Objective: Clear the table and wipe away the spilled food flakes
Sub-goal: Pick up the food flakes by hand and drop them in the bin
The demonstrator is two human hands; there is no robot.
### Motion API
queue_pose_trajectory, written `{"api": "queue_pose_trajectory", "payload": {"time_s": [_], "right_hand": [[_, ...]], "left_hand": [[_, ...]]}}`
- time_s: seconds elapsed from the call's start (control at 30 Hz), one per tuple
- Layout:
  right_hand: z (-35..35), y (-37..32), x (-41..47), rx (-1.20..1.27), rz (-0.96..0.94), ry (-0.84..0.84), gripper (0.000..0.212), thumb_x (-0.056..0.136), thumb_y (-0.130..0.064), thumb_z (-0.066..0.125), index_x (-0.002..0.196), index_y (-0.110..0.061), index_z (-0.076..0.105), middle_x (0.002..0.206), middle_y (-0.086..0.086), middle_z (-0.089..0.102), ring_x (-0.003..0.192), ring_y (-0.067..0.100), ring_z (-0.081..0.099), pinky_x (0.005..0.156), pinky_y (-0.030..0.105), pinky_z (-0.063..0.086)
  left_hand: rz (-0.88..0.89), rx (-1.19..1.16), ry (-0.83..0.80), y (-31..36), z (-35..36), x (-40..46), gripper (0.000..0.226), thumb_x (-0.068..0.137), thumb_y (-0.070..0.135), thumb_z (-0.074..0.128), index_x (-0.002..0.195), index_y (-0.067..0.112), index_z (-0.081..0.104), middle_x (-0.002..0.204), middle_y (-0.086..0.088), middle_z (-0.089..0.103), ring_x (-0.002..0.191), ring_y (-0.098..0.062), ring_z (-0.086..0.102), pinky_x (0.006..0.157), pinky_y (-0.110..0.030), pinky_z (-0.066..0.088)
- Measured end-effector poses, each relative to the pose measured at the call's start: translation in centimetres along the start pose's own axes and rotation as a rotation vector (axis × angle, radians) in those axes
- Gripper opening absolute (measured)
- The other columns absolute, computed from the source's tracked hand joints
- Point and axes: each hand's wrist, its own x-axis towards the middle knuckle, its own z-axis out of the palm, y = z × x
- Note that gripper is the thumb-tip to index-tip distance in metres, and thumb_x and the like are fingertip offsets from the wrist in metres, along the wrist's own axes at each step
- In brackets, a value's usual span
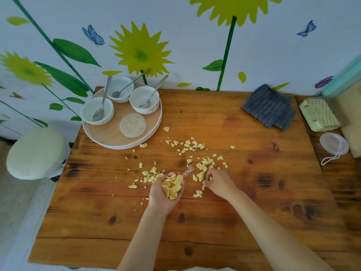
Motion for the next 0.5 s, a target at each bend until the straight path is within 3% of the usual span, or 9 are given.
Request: {"api": "queue_pose_trajectory", "payload": {"time_s": [0.13, 0.23, 0.37, 0.43, 0.5], "right_hand": [[-1.0, 0.4, -0.2, 0.369, 0.016, -0.060, 0.018, 0.092, -0.024, 0.054, 0.075, -0.016, 0.051, 0.067, 0.002, 0.058, 0.054, 0.011, 0.050, 0.056, 0.023, 0.040], [-1.9, 0.6, -0.4, 0.940, 0.072, -0.127, 0.016, 0.092, -0.011, 0.049, 0.077, -0.007, 0.051, 0.061, 0.003, 0.049, 0.046, 0.008, 0.042, 0.043, 0.017, 0.031], [-2.5, 0.1, -0.5, 1.502, 0.127, -0.254, 0.022, 0.092, -0.001, 0.037, 0.075, -0.008, 0.048, 0.059, 0.006, 0.058, 0.037, 0.006, 0.042, 0.032, 0.013, 0.029], [-2.4, -0.1, -0.2, 1.534, 0.150, -0.265, 0.024, 0.091, 0.002, 0.035, 0.074, -0.007, 0.049, 0.057, 0.005, 0.058, 0.035, 0.006, 0.042, 0.030, 0.013, 0.030], [-2.1, -0.4, 0.2, 1.315, 0.177, -0.195, 0.023, 0.093, 0.000, 0.038, 0.076, -0.006, 0.053, 0.055, 0.002, 0.053, 0.035, 0.006, 0.040, 0.031, 0.015, 0.027]], "left_hand": [[-0.003, -0.008, 0.003, 0.1, 0.0, 0.0, 0.025, 0.095, 0.016, 0.039, 0.086, 0.007, 0.060, 0.086, -0.012, 0.068, 0.081, -0.024, 0.063, 0.065, -0.034, 0.057], [0.004, -0.015, 0.015, 0.2, 0.1, -0.1, 0.027, 0.096, 0.017, 0.038, 0.087, 0.006, 0.061, 0.082, -0.013, 0.069, 0.081, -0.025, 0.063, 0.065, -0.034, 0.057], [0.015, -0.016, 0.015, 0.3, 0.2, -0.4, 0.027, 0.096, 0.016, 0.038, 0.086, 0.006, 0.061, 0.082, -0.013, 0.068, 0.081, -0.025, 0.062, 0.066, -0.034, 0.057], [0.017, -0.017, 0.021, 0.3, 0.2, -0.4, 0.027, 0.096, 0.016, 0.038, 0.086, 0.006, 0.061, 0.081, -0.013, 0.069, 0.082, -0.025, 0.062, 0.066, -0.033, 0.057], [0.019, -0.015, 0.021, 0.4, 0.1, -0.4, 0.025, 0.096, 0.016, 0.039, 0.087, 0.007, 0.061, 0.085, -0.012, 0.067, 0.082, -0.025, 0.062, 0.065, -0.032, 0.057]]}}
